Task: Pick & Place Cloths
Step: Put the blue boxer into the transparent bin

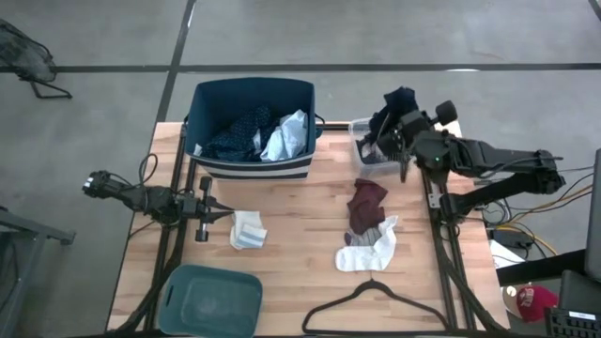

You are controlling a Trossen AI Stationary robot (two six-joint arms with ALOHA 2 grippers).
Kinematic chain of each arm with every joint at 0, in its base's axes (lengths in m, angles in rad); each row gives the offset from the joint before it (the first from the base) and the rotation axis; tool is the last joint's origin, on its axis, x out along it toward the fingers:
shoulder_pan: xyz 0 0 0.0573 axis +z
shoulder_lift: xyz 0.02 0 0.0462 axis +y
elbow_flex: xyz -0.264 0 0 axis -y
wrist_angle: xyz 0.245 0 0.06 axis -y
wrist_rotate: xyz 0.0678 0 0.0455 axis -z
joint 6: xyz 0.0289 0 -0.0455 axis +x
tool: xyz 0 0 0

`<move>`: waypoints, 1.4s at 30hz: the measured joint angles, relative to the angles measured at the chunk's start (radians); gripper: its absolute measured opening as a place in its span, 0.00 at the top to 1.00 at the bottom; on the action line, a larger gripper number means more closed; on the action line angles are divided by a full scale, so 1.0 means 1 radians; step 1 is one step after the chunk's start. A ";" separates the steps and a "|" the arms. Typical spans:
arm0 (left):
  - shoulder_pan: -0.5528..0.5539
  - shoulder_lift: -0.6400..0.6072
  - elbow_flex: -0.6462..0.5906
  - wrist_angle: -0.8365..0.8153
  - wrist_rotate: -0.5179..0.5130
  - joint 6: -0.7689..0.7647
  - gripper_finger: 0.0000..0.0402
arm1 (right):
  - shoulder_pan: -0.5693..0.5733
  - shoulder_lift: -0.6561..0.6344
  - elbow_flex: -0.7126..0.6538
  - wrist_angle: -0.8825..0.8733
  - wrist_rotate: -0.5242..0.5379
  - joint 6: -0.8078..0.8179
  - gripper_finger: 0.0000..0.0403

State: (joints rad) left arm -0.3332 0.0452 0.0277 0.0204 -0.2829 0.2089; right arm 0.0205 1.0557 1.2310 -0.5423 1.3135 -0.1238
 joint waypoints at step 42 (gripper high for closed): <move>0.000 0.000 0.000 0.000 0.000 0.000 0.92 | -0.283 -0.021 -0.236 -0.055 -0.439 -0.124 0.80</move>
State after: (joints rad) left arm -0.3332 0.0455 0.0277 0.0208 -0.2829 0.2089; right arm -0.2621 1.0351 0.9950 -0.5971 0.8745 -0.2478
